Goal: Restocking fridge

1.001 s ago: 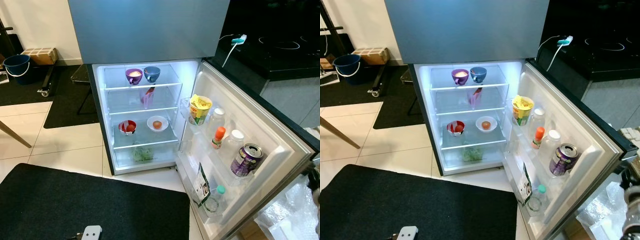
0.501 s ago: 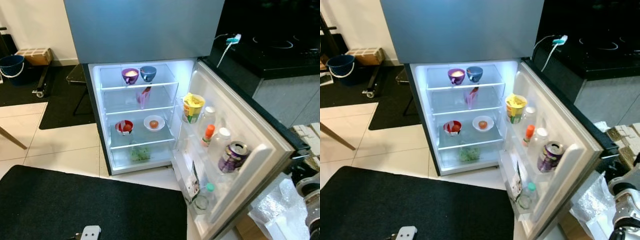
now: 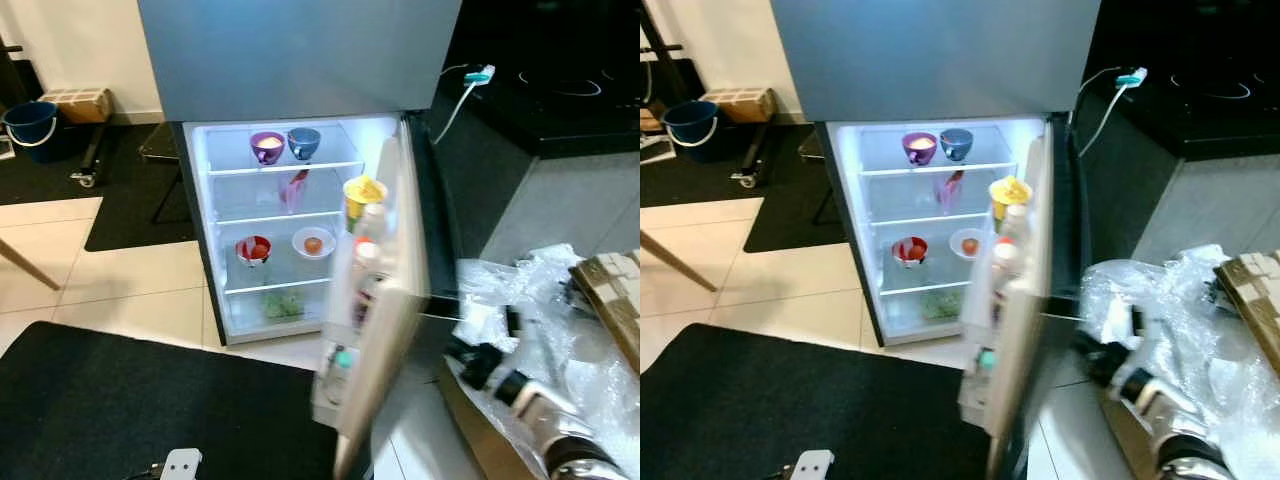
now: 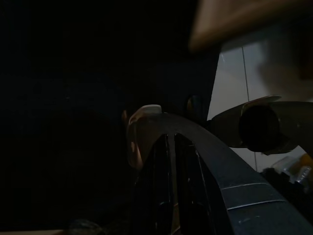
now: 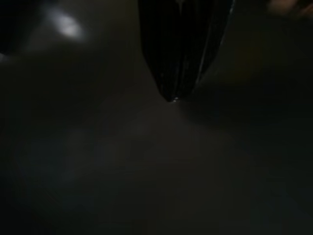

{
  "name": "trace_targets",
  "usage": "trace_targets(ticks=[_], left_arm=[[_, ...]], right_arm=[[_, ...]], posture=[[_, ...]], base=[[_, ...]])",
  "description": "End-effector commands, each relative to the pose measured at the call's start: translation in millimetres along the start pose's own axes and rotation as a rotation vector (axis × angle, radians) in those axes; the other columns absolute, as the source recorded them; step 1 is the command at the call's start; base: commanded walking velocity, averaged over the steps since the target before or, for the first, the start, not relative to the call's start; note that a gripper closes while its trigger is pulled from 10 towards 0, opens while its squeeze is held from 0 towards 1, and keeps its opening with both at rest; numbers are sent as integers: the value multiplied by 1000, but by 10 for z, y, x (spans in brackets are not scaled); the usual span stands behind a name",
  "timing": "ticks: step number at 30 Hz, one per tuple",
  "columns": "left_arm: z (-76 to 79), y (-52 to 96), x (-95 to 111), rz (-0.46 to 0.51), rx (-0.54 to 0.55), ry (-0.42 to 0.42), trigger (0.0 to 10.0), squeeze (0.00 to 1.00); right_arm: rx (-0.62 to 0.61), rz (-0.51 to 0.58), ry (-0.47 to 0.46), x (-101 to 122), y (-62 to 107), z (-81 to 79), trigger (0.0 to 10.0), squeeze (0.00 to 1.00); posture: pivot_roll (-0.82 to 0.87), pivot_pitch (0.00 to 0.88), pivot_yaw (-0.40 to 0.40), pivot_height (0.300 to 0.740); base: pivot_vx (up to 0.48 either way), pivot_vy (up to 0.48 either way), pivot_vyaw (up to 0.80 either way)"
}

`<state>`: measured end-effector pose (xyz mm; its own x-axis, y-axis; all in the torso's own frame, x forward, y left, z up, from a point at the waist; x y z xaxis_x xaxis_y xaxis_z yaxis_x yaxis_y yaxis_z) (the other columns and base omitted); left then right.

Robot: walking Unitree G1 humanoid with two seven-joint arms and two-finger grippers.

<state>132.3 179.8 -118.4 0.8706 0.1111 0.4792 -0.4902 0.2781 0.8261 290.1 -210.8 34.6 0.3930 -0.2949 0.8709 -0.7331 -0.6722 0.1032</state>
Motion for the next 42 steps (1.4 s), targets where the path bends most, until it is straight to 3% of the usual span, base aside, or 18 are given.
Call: trace_targets(ticks=[1, 2, 3, 4, 6, 7, 8, 9, 14, 16, 17, 18, 20, 23, 26, 30, 35, 42], left_arm=[[46, 5, -132, -50, -18, 12, 10000, 0], [46, 5, -132, -50, -18, 12, 10000, 0], [45, 4, -126, -50, -19, 10, 10000, 0], [45, 4, -126, -50, -19, 10, 10000, 0], [49, 1, -120, -50, -21, 7, 10000, 0], [53, -1, -117, -50, -23, 5, 10000, 0], [53, -1, -117, -50, -23, 5, 10000, 0], [58, -3, -115, -50, -24, 5, 10000, 0], [67, -7, -117, -48, -25, 7, 10000, 0], [72, -6, -131, -52, -25, 9, 10000, 0], [72, -6, -131, -52, -25, 9, 10000, 0], [76, -5, -142, -54, -26, 11, 10000, 0], [79, -6, -144, -55, -27, 11, 10000, 0], [83, -7, -145, -54, -27, 11, 10000, 0], [85, -9, -143, -55, -27, 8, 10000, 0], [85, -12, -130, -54, -27, 4, 10000, 0], [83, -16, -114, -50, -26, 4, 10000, 0], [97, -22, -116, -50, -25, 7, 10000, 0]], right_arm=[[203, -10, -8, -40, -224, -320, 784, 0], [203, -10, -8, -40, -224, -320, 784, 0], [381, 32, -44, 6, -387, -652, 3412, 0], [381, 32, -44, 6, -387, -652, 3412, 0], [464, 46, -49, 15, -487, -839, 4039, 0], [446, 40, -46, -14, -509, -822, 7608, 0], [446, 40, -46, -14, -509, -822, 7608, 0], [366, 16, -32, -91, -505, -702, 10000, 0], [-36, -66, -16, -327, -271, -178, 10000, 0], [-270, -162, -28, -523, 3, 56, 10000, 0], [-270, -162, -28, -523, 3, 56, 10000, 0], [-417, -244, -27, -673, 211, 175, 10000, 0], [-505, -314, -22, -804, 361, 225, 10000, 0], [-560, -361, -18, -901, 470, 249, 10000, 0], [-713, -517, 5, -1217, 815, 280, 10000, 0], [-767, -633, 17, -1454, 1042, 226, 10000, 0], [-812, -733, -7, -1713, 1245, 109, 10000, 0], [-835, -798, -17, -1859, 1377, 30, 10000, 0]], posture=[[26, 0, -43, 740], [26, 0, -43, 740], [26, 0, -43, 740], [26, 0, -43, 740], [27, 0, -40, 740], [28, 0, -39, 740], [28, 0, -39, 740], [28, 0, -42, 740], [29, 0, -46, 740], [30, 0, -49, 740], [30, 0, -49, 740], [30, 0, -49, 740], [32, 0, -54, 740], [32, 0, -53, 740], [32, 0, -51, 740], [35, 0, -50, 740], [35, 0, -48, 740], [31, 0, -44, 740]], base=[[0, 0, 0], [0, 0, 0], [0, 0, 0], [0, 0, 0], [0, 0, 0], [0, 0, 0], [0, 0, 0], [0, 0, 0], [0, 0, 0], [0, 0, 0], [0, 0, 0], [0, 0, 0], [0, 0, 0], [0, 0, 0], [0, 0, 0], [0, 0, 0], [0, 0, 590], [0, 0, 771]])
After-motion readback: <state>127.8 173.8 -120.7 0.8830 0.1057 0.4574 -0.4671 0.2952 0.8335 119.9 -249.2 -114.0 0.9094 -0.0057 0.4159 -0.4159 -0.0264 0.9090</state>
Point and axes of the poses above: a point about 5 cm out from each wrist's last joint towards the gripper, its own y axis pointing back from the gripper into the wrist, its own x axis along the axis of the wrist's last joint, z = x × y, the point moved 2 cm from there along -y, pointing out of the wrist towards the gripper, and after that the axes turned 1 degree about y, right-handed, at the moved point
